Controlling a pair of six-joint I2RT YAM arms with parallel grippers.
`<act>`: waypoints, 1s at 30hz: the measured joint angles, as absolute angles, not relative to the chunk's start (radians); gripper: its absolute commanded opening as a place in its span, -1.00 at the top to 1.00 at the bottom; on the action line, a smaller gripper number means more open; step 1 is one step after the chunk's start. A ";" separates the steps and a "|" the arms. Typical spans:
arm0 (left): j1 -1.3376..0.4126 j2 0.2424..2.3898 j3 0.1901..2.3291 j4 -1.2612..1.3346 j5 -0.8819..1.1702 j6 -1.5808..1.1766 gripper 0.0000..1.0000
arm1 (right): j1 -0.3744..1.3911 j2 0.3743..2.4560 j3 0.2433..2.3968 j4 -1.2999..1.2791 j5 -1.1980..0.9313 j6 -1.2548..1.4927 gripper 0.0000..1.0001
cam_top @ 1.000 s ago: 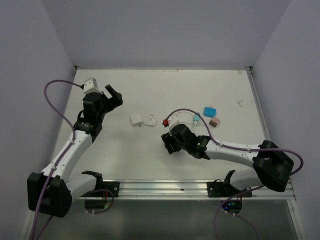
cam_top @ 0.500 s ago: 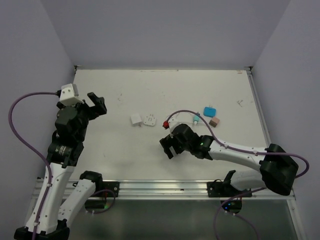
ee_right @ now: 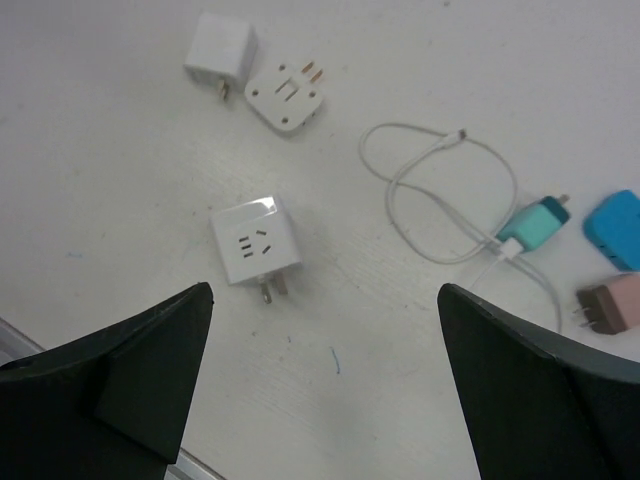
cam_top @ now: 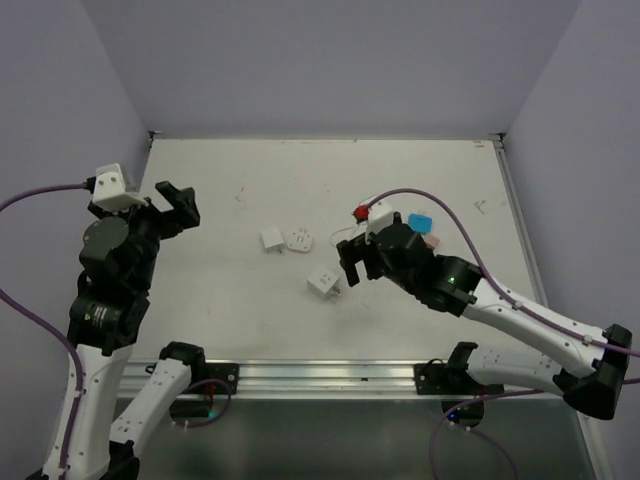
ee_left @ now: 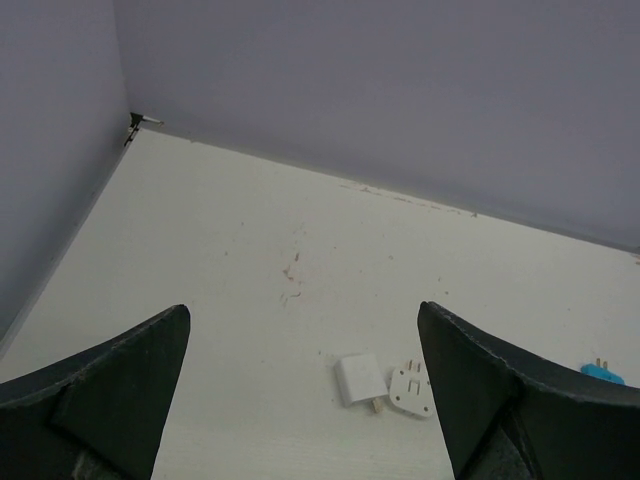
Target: Pull the plug off the socket
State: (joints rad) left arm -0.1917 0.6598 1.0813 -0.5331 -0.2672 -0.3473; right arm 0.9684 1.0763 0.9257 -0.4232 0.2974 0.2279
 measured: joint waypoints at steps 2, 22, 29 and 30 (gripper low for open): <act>-0.192 0.653 1.124 -0.548 -0.270 -0.344 -0.99 | 0.968 1.035 0.989 -0.481 0.376 0.228 -0.98; -0.192 0.606 1.478 -0.641 -0.407 -0.265 -0.99 | 0.968 0.428 1.214 -0.738 0.989 0.091 -0.98; -0.192 0.606 1.481 -0.650 -0.432 -0.247 -0.99 | 0.968 0.309 1.194 -0.705 1.038 0.004 -0.98; -0.192 0.605 1.477 -0.649 -0.432 -0.246 -0.99 | 0.968 0.299 1.190 -0.698 1.039 -0.006 -0.98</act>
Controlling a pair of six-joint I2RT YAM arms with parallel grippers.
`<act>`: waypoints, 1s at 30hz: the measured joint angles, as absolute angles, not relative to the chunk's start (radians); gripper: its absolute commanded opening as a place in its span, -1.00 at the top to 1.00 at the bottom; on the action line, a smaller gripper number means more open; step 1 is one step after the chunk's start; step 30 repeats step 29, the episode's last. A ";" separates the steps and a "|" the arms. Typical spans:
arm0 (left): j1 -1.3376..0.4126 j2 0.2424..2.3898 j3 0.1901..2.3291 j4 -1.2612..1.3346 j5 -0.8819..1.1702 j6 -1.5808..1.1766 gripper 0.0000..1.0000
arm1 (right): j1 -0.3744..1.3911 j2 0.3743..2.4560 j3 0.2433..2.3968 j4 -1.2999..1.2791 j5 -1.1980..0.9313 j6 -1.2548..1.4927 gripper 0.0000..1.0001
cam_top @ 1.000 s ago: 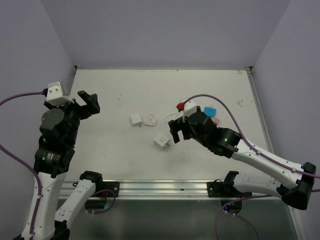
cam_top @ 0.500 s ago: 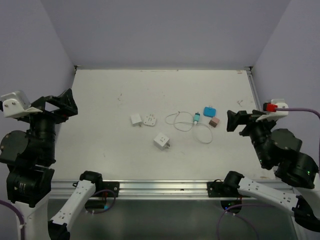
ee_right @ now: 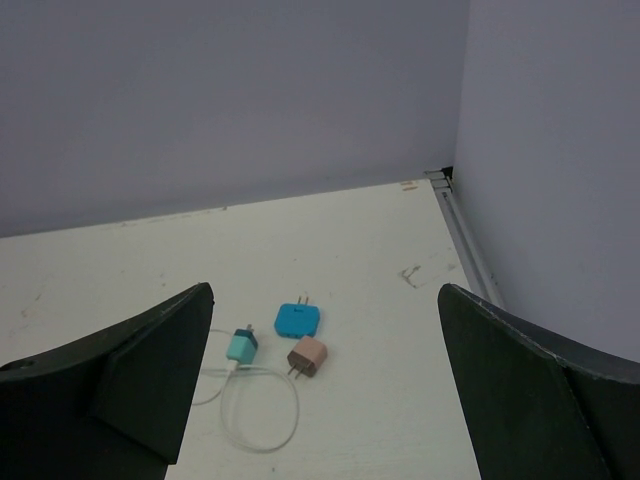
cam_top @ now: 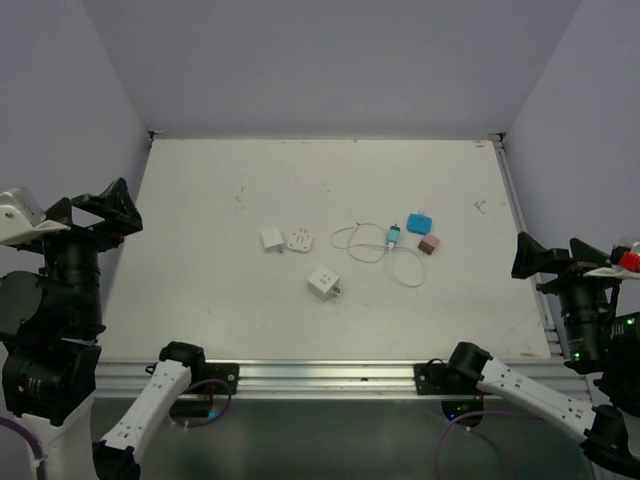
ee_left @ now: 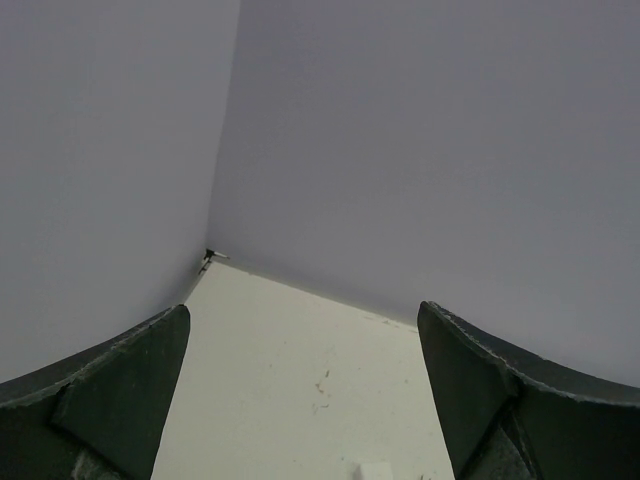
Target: Pull the plug off the socket
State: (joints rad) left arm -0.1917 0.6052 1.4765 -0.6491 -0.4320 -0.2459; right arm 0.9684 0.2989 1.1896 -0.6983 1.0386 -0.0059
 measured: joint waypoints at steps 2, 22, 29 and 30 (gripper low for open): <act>-0.192 0.605 1.465 -0.649 -0.432 -0.244 -0.99 | 0.968 0.288 1.181 -0.685 1.039 -0.024 -0.98; -0.192 0.605 1.387 -0.643 -0.413 -0.242 -0.99 | 0.968 0.286 1.150 -0.610 1.028 -0.088 -0.98; -0.192 0.605 1.376 -0.633 -0.403 -0.242 -0.99 | 0.968 0.286 1.134 -0.595 1.007 -0.095 -0.98; -0.192 0.605 1.376 -0.633 -0.403 -0.242 -0.99 | 0.968 0.286 1.134 -0.595 1.007 -0.095 -0.98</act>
